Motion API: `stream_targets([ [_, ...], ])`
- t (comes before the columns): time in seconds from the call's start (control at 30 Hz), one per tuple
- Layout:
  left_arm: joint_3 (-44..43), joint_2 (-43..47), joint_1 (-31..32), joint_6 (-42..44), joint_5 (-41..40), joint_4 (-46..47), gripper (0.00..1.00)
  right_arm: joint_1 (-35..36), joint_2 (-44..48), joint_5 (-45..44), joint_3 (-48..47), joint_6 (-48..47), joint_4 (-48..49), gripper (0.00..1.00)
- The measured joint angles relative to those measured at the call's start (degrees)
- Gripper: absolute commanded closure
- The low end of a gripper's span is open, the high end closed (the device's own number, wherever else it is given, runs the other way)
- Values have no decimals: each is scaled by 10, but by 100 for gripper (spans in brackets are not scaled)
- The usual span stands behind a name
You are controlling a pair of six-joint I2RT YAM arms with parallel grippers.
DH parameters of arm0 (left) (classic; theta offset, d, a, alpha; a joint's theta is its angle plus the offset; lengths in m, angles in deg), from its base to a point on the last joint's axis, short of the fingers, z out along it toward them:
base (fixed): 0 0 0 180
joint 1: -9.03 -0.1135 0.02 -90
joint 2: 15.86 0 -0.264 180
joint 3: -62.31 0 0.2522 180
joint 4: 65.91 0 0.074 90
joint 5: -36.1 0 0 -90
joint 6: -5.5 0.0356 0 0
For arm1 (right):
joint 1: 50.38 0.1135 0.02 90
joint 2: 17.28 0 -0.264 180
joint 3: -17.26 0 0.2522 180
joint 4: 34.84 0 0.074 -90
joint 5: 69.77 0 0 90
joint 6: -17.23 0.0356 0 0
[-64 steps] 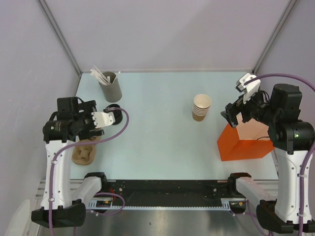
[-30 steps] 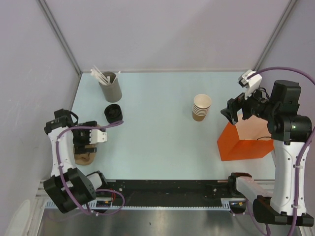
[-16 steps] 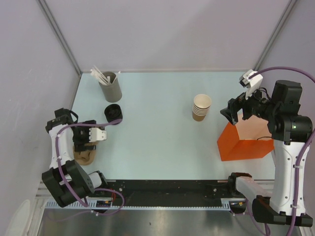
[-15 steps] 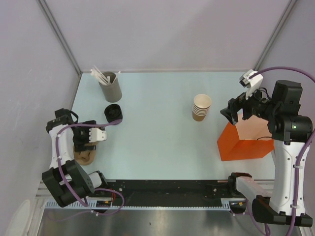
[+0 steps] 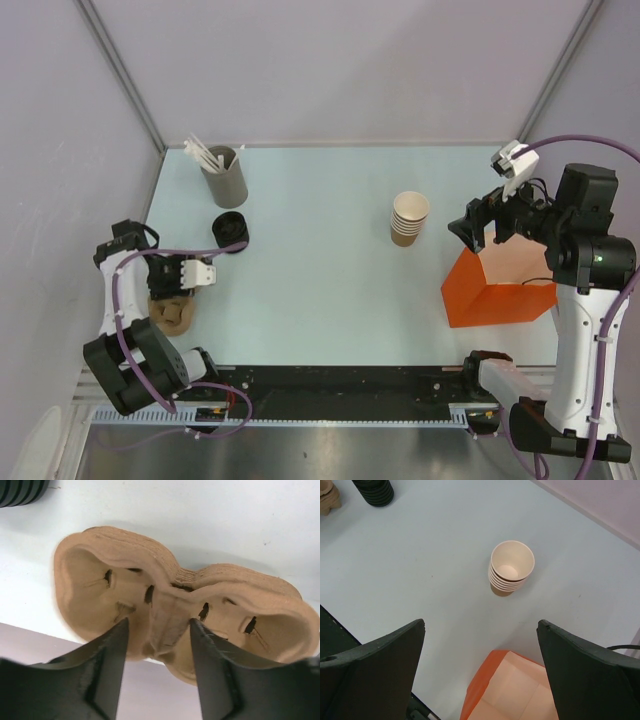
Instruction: Pack the takeout coffee
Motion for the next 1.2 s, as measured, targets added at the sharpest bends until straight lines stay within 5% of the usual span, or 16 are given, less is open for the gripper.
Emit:
stream_targets([
  [0.3, -2, 0, 0, 2, 7, -13, 60, -7, 0, 16, 0, 5, 7, 0],
  [0.57, -3, -6, 0, 3, 7, -23, 50, -12, 0, 21, 0, 7, 8, 0],
  [0.83, -3, -16, 0, 3, 1, -21, 54, -19, 0, 31, 0, 8, 10, 0],
  [0.93, -3, -24, 0, 3, -4, -18, 59, -22, 1, 35, 2, 9, 11, 0],
  [1.03, -3, -30, 0, 3, -6, -17, 96, -24, 3, 39, 4, 11, 11, 0],
  [1.2, -4, -33, -1, 4, -8, -21, 100, -28, 4, 46, 5, 15, 11, 0],
])
